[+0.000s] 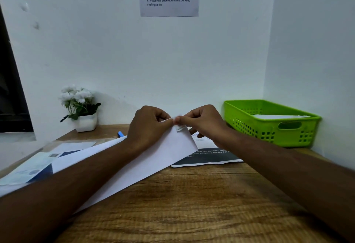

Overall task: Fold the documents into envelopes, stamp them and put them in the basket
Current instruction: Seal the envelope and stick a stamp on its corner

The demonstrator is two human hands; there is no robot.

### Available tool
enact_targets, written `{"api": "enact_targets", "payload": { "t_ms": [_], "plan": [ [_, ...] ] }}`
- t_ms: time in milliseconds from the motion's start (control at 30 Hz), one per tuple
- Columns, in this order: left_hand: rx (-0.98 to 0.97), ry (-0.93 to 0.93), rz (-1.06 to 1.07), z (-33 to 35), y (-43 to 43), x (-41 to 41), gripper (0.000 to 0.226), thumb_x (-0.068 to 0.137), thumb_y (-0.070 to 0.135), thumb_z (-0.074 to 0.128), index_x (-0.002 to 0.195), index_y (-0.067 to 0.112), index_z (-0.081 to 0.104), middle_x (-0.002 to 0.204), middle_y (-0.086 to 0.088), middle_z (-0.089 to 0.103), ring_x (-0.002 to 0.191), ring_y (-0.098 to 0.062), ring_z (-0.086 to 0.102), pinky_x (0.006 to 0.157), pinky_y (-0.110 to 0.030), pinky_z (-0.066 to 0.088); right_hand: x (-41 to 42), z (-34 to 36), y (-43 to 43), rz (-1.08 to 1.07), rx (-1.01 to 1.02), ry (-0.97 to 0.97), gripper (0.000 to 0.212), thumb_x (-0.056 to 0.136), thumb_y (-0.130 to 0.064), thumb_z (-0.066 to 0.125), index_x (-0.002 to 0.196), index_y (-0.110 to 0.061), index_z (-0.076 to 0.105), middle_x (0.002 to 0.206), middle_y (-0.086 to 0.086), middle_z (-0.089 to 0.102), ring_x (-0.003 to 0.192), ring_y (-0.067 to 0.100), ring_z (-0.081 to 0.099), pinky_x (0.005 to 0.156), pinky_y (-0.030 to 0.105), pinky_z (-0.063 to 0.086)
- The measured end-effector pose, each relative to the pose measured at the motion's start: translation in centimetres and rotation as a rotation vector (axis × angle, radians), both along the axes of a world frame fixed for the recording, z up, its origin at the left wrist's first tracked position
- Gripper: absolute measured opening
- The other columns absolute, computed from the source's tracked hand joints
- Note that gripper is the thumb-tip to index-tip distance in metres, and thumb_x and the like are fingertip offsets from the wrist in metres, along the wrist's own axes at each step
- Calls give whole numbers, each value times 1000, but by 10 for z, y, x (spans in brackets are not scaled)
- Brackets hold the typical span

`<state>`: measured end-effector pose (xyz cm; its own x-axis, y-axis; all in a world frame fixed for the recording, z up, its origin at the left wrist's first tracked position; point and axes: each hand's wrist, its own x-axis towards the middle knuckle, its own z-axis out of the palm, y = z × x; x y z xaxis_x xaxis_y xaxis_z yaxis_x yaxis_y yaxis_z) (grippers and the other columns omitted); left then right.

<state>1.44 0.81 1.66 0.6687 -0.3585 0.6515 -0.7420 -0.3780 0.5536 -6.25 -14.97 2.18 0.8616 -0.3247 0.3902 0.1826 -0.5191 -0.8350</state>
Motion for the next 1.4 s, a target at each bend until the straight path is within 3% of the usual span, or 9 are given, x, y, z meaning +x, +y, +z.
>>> {"api": "enact_targets", "payload": {
  "t_ms": [300, 400, 700, 900, 1033, 1267, 1400],
  "plan": [
    [-9, 14, -16, 1, -2, -1, 15, 80, 32, 75, 69, 21, 75, 61, 8, 68, 56, -6, 59, 61, -30, 49, -3, 1, -3, 3, 82, 9, 38, 69, -40, 85, 87, -10, 72, 79, 2, 77, 59, 14, 68, 53, 23, 41],
    [-26, 27, -33, 2, -1, -1, 16, 80, 32, 75, 69, 20, 75, 61, 6, 68, 57, -7, 60, 61, -30, 49, -3, 1, -4, 93, 125, 70, 32, 76, -39, 80, 90, -11, 75, 83, 1, 76, 62, 12, 65, 60, 25, 46],
    [-62, 46, -58, 2, -1, -1, 12, 82, 23, 71, 73, 17, 75, 63, 3, 68, 61, -10, 61, 65, -32, 51, -3, 1, -10, 258, 219, 145, 12, 81, -27, 77, 87, -16, 75, 80, 1, 74, 68, 13, 68, 60, 23, 52],
    [-96, 80, -75, 4, 1, 0, 12, 84, 20, 70, 76, 14, 76, 70, -1, 72, 62, -12, 62, 65, -32, 49, 0, 2, -18, 267, 216, 101, 22, 92, -24, 61, 104, -11, 75, 86, 4, 71, 71, 16, 64, 61, 26, 50],
    [-98, 84, -62, 5, 1, -1, 12, 85, 21, 68, 79, 15, 77, 73, 1, 73, 69, -16, 67, 69, -37, 54, 1, 5, -24, 255, 255, 116, 24, 95, -22, 54, 96, -13, 76, 78, -1, 70, 67, 15, 61, 56, 26, 48],
    [-88, 83, -42, 4, -1, -3, 12, 84, 21, 68, 76, 17, 76, 69, 2, 71, 63, -11, 62, 65, -32, 51, 1, 3, -25, 293, 218, 107, 21, 93, -25, 62, 96, -8, 74, 84, 6, 70, 66, 17, 62, 56, 25, 48],
    [-84, 82, -28, 4, -1, -3, 11, 84, 21, 68, 79, 16, 77, 68, 4, 70, 63, -8, 60, 62, -26, 47, 0, 3, -25, 236, 121, 70, 17, 85, -26, 74, 96, -14, 75, 83, 2, 73, 70, 14, 66, 57, 23, 48]
  ]
}}
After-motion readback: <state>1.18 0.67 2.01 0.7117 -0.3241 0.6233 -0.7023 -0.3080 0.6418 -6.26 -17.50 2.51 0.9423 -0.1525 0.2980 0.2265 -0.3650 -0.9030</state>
